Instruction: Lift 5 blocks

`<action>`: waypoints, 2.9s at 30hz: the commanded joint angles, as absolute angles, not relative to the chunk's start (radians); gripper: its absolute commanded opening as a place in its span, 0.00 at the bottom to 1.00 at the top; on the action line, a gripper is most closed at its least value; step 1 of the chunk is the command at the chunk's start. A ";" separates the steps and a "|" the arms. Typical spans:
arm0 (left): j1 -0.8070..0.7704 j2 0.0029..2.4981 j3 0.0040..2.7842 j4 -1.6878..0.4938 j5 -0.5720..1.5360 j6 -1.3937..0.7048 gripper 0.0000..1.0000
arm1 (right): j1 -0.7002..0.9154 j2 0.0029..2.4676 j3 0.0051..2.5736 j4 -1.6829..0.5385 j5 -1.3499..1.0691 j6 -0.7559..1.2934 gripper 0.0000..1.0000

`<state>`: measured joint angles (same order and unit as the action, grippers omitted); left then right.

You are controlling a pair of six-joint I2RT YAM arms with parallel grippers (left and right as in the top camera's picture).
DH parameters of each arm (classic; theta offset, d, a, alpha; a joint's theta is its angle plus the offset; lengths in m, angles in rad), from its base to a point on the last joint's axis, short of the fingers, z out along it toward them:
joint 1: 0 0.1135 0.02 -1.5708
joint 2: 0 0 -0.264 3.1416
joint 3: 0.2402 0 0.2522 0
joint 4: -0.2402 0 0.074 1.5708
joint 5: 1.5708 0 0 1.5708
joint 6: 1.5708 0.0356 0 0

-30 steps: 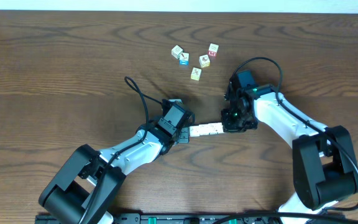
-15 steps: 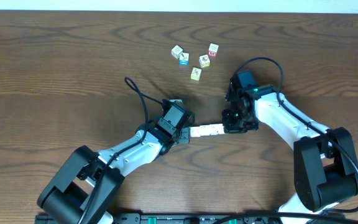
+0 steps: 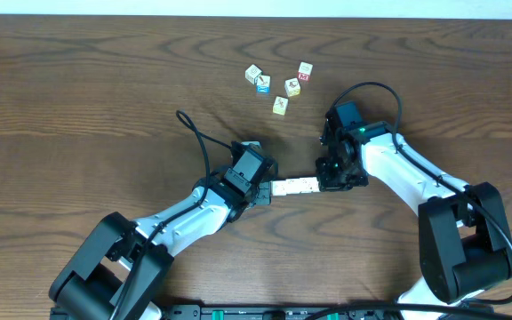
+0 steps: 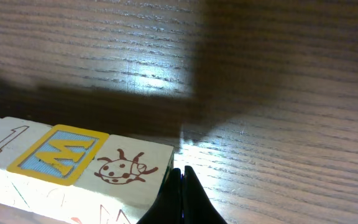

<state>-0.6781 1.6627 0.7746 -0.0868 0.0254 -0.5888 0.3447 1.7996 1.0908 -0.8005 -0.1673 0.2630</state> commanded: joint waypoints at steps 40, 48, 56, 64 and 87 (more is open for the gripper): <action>-0.731 1.589 0.805 -0.006 0.198 -0.626 0.07 | 0.405 1.773 1.100 -0.744 -0.507 0.291 0.01; -0.731 1.580 0.805 -0.006 0.200 -0.626 0.07 | 0.405 1.773 1.100 -0.744 -0.529 0.290 0.01; -0.731 1.580 0.805 -0.006 0.203 -0.626 0.07 | 0.405 1.773 1.100 -0.744 -0.537 0.282 0.01; -0.731 1.578 0.805 -0.002 0.223 -0.626 0.07 | 0.405 1.765 1.102 -0.743 -0.556 0.275 0.01; -0.731 1.497 0.807 -0.002 0.225 -0.626 0.07 | 0.401 1.671 1.102 -0.753 -0.558 0.272 0.01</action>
